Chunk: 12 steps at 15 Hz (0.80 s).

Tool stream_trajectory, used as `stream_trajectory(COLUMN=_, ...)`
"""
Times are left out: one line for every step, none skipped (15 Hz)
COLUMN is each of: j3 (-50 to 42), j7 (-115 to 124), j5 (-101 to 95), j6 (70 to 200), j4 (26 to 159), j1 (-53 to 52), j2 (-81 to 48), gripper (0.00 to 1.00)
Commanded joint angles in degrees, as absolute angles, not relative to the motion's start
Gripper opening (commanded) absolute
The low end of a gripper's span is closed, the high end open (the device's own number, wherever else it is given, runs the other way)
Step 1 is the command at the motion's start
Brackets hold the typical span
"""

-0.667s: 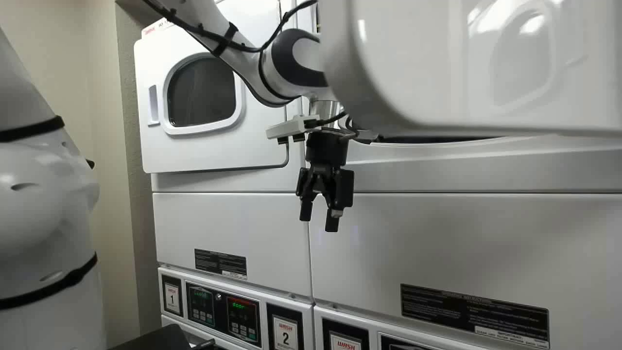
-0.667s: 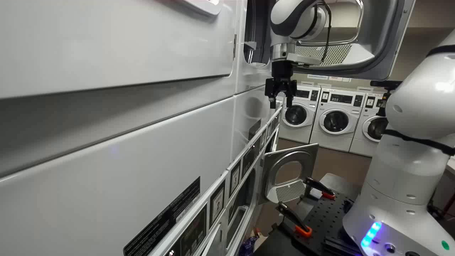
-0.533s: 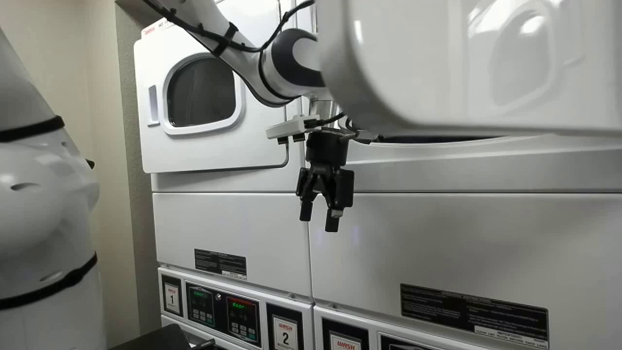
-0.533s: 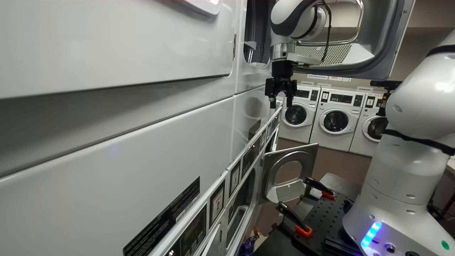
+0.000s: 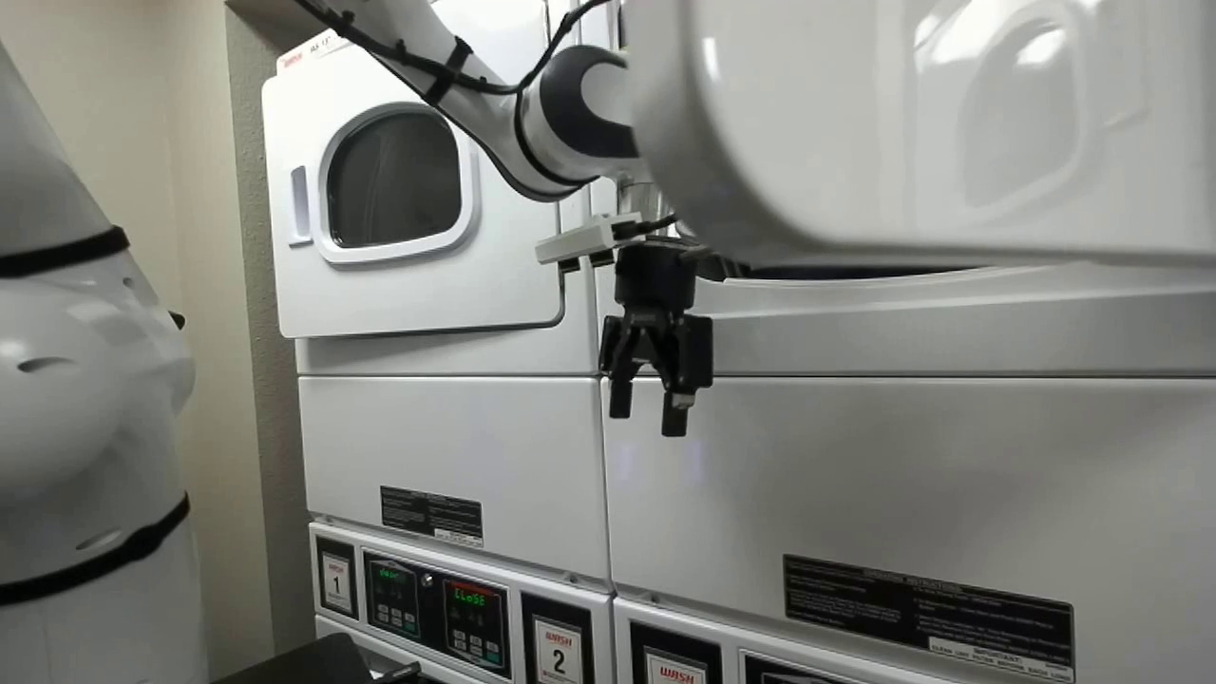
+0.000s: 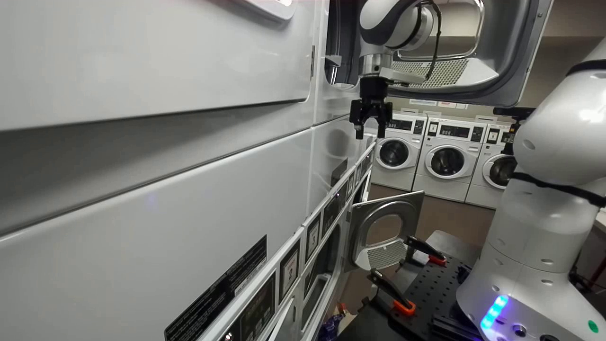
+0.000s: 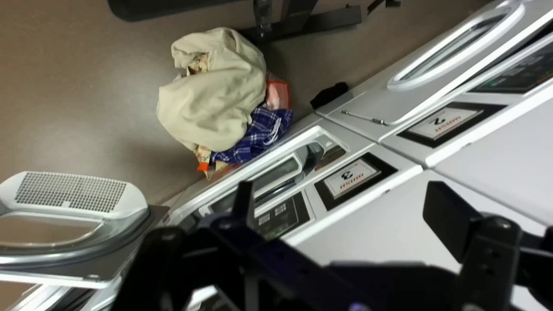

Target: Remove the black clothing from the machine

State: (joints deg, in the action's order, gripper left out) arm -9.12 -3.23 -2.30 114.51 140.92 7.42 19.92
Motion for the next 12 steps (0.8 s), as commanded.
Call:
stream_trajectory(j3=-9.8, j7=-6.0, j5=-1.9, j6=116.7, j4=131.5, j1=7.5, j2=15.2, gripper=1.00)
stream_trajectory(j3=-9.7, j7=-6.6, j5=-2.0, j6=117.5, j4=128.7, j1=7.4, j2=14.1, gripper=1.00)
stream_trajectory(j3=-9.8, j7=-7.4, j5=-1.8, j6=117.6, j4=125.4, j1=7.3, j2=12.8, gripper=1.00)
stream_trajectory(j3=-9.9, j7=-8.2, j5=-1.5, j6=118.0, j4=122.2, j1=7.2, j2=11.5, gripper=1.00)
stream_trajectory(j3=-10.1, j7=-8.7, j5=-1.3, j6=118.5, j4=119.1, j1=7.3, j2=10.3, gripper=1.00)
stream_trajectory(j3=-10.3, j7=-8.9, j5=-0.8, j6=119.1, j4=115.6, j1=7.4, j2=8.7, gripper=1.00)
stream_trajectory(j3=-10.6, j7=-9.6, j5=-0.1, j6=119.6, j4=112.6, j1=7.5, j2=7.1, gripper=1.00)
stream_trajectory(j3=-10.8, j7=-9.9, j5=0.6, j6=119.5, j4=109.5, j1=7.5, j2=5.5, gripper=1.00)
stream_trajectory(j3=-11.3, j7=-11.9, j5=1.6, j6=118.0, j4=108.0, j1=7.7, j2=4.2, gripper=1.00)
stream_trajectory(j3=-11.6, j7=-13.1, j5=2.6, j6=117.3, j4=106.6, j1=7.8, j2=2.9, gripper=1.00)
stream_trajectory(j3=-12.2, j7=-15.0, j5=4.4, j6=116.6, j4=105.2, j1=8.0, j2=1.8, gripper=1.00)
stream_trajectory(j3=-12.8, j7=-16.5, j5=6.4, j6=117.3, j4=103.9, j1=8.3, j2=0.7, gripper=1.00)
